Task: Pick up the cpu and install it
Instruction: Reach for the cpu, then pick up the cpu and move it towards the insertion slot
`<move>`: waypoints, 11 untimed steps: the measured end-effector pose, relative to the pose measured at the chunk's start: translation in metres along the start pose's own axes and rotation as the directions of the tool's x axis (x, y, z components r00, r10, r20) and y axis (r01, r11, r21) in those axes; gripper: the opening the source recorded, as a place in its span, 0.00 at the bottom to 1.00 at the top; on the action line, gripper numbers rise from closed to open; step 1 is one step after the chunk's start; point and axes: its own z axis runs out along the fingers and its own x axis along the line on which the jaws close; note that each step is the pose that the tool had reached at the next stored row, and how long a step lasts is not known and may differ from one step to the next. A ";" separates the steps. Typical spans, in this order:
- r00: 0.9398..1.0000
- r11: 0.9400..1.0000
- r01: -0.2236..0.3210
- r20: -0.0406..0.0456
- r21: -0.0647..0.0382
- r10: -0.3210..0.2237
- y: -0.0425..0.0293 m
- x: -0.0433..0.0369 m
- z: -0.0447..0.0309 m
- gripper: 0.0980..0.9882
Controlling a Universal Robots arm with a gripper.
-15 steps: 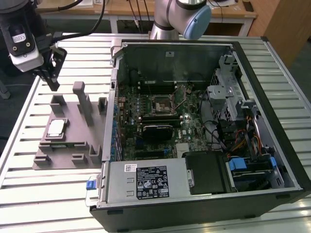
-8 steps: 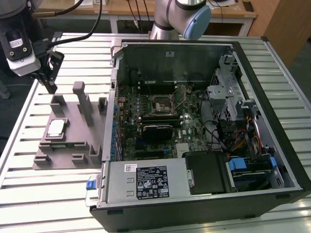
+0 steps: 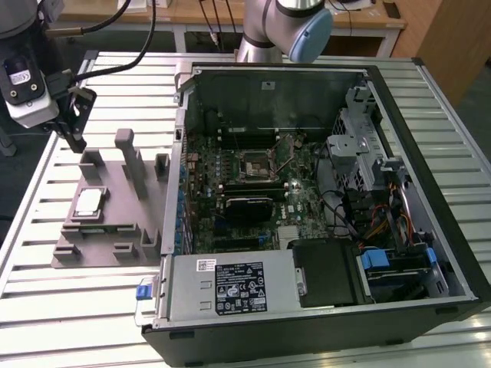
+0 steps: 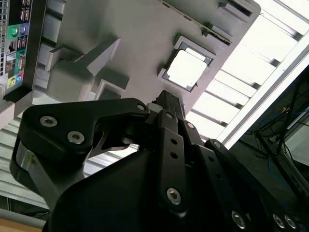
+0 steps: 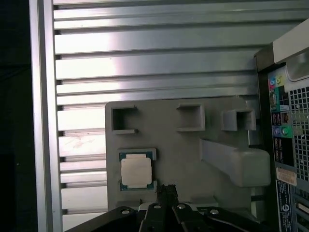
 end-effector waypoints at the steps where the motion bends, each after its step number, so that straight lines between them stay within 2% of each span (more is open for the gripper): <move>1: 1.000 1.000 0.000 0.000 0.000 0.000 -0.0003 0.0014 0.0011 0.01; 7: 1.000 1.000 0.000 0.000 0.000 0.000 -0.0017 0.0081 0.0079 0.01; 11: 1.000 1.000 0.000 0.000 0.000 0.000 -0.0018 0.0086 0.0089 0.01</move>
